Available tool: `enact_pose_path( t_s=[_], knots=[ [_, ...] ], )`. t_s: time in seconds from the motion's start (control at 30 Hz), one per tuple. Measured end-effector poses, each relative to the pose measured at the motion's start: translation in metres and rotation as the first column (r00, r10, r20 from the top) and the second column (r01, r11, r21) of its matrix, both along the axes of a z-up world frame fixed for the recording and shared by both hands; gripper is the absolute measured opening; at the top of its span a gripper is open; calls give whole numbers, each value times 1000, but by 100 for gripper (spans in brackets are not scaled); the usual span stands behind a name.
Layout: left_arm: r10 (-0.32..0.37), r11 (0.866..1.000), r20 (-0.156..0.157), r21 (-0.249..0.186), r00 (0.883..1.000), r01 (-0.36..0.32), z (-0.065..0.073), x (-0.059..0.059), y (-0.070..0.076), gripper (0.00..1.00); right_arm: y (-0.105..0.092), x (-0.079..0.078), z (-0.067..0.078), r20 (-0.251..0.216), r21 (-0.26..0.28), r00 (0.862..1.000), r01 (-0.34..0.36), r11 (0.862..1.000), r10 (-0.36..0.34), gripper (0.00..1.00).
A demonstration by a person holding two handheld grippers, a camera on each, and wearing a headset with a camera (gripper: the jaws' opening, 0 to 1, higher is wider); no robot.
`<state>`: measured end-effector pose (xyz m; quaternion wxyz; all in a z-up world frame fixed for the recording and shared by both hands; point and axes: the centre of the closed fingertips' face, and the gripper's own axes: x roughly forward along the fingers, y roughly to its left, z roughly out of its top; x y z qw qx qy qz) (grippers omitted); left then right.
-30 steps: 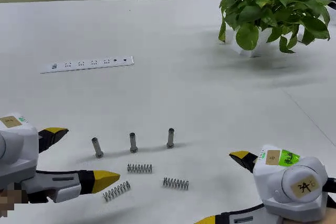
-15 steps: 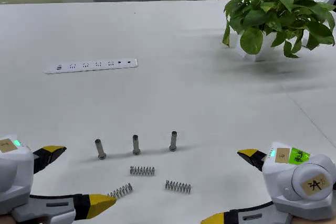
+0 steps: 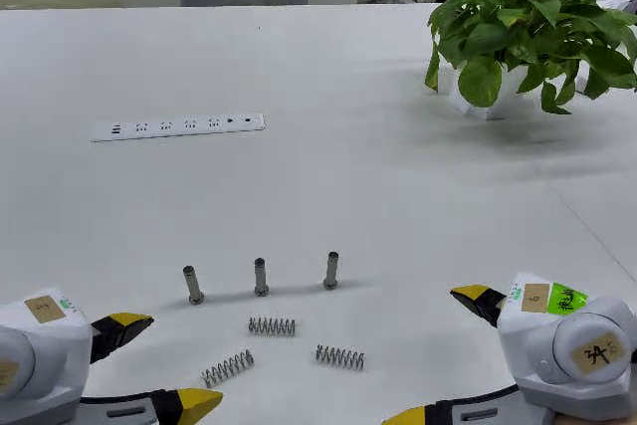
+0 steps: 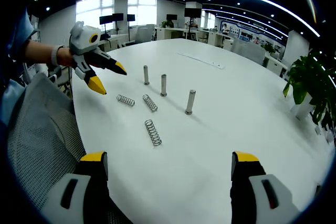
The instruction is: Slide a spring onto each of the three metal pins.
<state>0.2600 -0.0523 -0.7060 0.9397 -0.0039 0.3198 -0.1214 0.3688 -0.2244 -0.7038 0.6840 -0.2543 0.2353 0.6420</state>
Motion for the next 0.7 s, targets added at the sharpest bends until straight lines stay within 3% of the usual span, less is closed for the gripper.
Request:
enact_pose_path(
  t_s=[0.1, 0.27, 0.37, 0.57, 0.7],
  knots=[
    [-6, 1000, -12, -12, 1000, 6, -6, 2, -2, 60, -1, -1, 0, -3, 0, 1000, 3, 1000, -3, 99],
    [-33, 999, -36, 5, 999, 33, -14, 2, -7, 49, -4, 0, 0, -3, 0, 1000, 10, 1000, -10, 99],
    [-40, 999, -56, -14, 998, 39, -19, 2, -11, 44, -4, 0, 0, -3, 0, 1000, 12, 1000, -12, 99],
    [-35, 999, -78, -24, 996, 33, -29, 1, -8, 31, -4, -1, 1, -7, 4, 1000, 15, 1000, -15, 99],
    [-46, 999, -95, -14, 994, 45, -37, 0, -6, 29, -3, -2, 0, -7, 3, 1000, 11, 1000, -11, 99]
  ],
)
